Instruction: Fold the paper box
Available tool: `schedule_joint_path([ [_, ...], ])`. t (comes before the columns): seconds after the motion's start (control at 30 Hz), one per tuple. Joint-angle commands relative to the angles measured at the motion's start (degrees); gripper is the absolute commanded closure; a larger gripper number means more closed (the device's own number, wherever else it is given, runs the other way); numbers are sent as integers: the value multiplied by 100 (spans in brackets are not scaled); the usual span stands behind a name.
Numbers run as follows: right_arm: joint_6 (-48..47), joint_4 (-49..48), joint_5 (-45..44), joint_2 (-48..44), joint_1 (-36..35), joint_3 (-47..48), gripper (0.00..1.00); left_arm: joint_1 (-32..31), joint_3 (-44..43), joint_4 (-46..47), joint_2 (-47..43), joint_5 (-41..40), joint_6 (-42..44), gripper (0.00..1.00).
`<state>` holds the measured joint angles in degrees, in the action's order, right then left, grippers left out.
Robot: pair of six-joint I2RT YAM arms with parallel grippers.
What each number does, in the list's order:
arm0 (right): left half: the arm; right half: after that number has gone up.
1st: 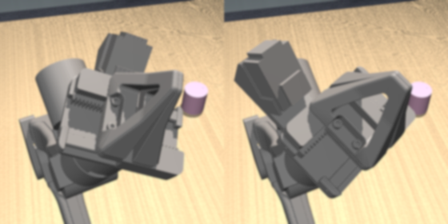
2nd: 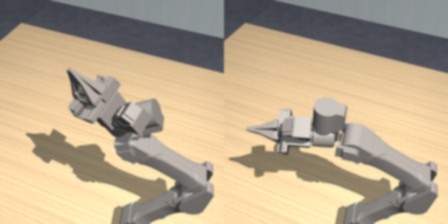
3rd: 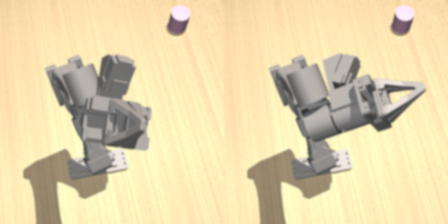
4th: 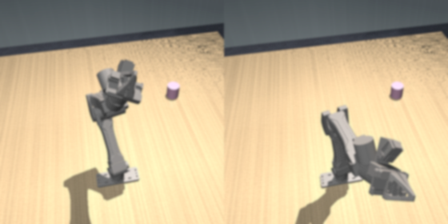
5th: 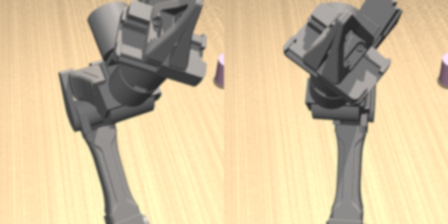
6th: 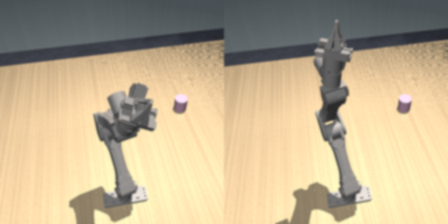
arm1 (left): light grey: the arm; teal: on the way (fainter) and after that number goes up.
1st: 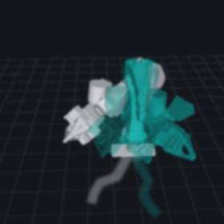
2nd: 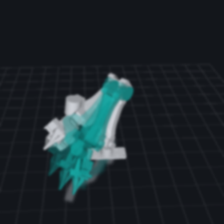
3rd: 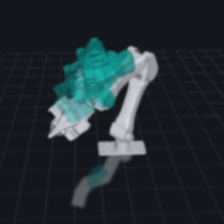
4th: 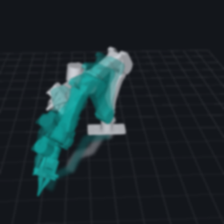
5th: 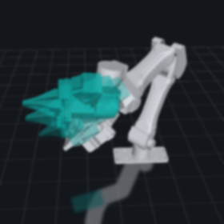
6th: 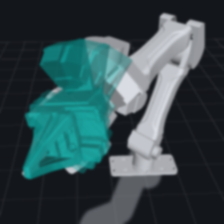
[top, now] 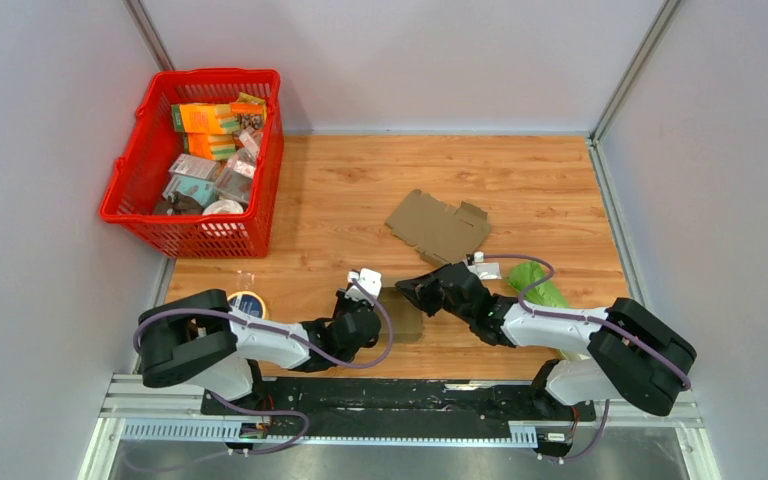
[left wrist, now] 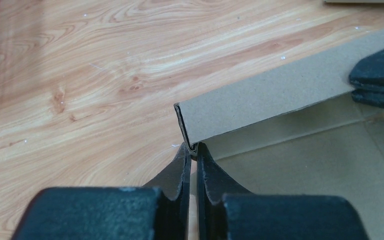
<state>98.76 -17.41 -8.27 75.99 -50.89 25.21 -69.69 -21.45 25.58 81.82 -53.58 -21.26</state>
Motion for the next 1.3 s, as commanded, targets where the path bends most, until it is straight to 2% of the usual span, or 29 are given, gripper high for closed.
schedule_joint_path([
  [0.0,-652,668,80,-82,27,-69,71,35,-210,263,255,-610,131,96],
  [0.03,-943,782,141,-223,62,-34,61,35,-245,167,255,-610,78,99],
  [0.07,-1399,1235,177,-381,114,114,46,35,-280,-60,255,-566,-18,100],
  [0.13,-2909,1904,90,-1066,229,273,28,35,-447,-473,159,-522,-194,100],
  [0.17,-3463,2299,133,-1321,264,335,11,35,-491,-954,115,-469,-412,100],
  [0.2,-4469,2530,246,-1636,308,414,7,35,-578,-1211,-42,-399,-528,100],
  [0.23,-4793,3263,291,-2179,317,484,2,35,-614,-1431,-122,-190,-616,100],
  [0.27,-5066,3496,309,-2480,326,537,0,43,-702,-1877,-210,-75,-791,100],
  [0.33,-5820,3987,640,-3095,352,598,0,35,-886,-2651,-447,40,-1247,100],
  [0.37,-6007,4191,738,-3212,378,677,0,43,-957,-3351,-517,102,-1658,100],
  [0.43,-6350,4621,1169,-3292,387,1010,0,43,-1106,-3908,-702,495,-1837,100],
  [0.53,-6343,4895,1443,-3021,370,1685,7,35,-1238,-4358,-887,935,-2242,100],
  [0.63,-6167,4913,1522,-2458,300,2292,20,43,-1352,-4710,-1036,1095,-2619,100],
  [0.73,-6018,5437,1522,-1659,229,3030,26,43,-1449,-4974,-1124,1096,-2856,100],
  [0.83,-5851,5704,1390,-1175,211,3253,28,35,-1450,-5037,-1151,1060,-2998,100],
  [0.87,-5807,5679,1390,-1087,203,3279,36,35,-1441,-5028,-1142,1069,-3016,100],
  [0.97,-5544,5293,1521,-866,203,3114,50,43,-1475,-4984,-1090,1078,-3016,100],
  [1.13,-5236,4879,1478,-612,282,2928,53,43,-1546,-5046,-1028,1060,-3042,100],
  [1.27,-5034,4624,1829,-418,633,2744,53,43,-1459,-5019,-1098,1034,-3078,100],
])
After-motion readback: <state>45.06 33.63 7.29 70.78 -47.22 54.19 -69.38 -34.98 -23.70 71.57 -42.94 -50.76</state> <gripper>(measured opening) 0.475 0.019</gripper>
